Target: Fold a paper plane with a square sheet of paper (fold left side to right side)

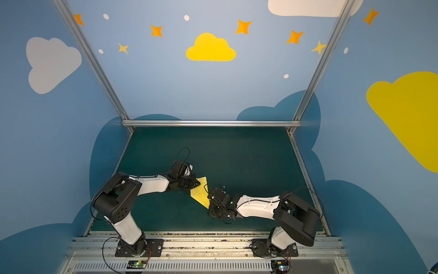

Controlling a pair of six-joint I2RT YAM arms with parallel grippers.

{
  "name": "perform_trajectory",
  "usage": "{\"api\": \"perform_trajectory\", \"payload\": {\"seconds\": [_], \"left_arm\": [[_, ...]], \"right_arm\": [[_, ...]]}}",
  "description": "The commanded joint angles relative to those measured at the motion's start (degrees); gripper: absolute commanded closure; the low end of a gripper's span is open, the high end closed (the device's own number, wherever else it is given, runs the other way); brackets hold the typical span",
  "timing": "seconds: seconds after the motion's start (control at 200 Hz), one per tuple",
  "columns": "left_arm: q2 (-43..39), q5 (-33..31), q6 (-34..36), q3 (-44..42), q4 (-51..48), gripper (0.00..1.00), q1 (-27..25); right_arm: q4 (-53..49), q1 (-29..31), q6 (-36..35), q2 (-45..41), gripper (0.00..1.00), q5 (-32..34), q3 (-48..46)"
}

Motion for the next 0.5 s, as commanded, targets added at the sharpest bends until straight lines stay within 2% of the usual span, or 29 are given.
{"api": "perform_trajectory", "payload": {"seconds": [0.0,0.205,0.491], "left_arm": [[0.6,-3.9,0.0,-2.2,-7.0,0.96,0.4],[0.4,-3.9,0.0,-2.3,-7.0,0.96,0.5],[0.4,-3.9,0.0,-2.5,-6.9,0.96,0.5]], "right_arm": [[-8.9,-0.4,0.2,-1.1,1.0,1.5,-1.9],[-10.8,-2.4,-3.1,-2.3,1.0,1.1,3.3],[-9.5,-4.0,-5.9,4.2,1.0,-0.1,11.7]]}}
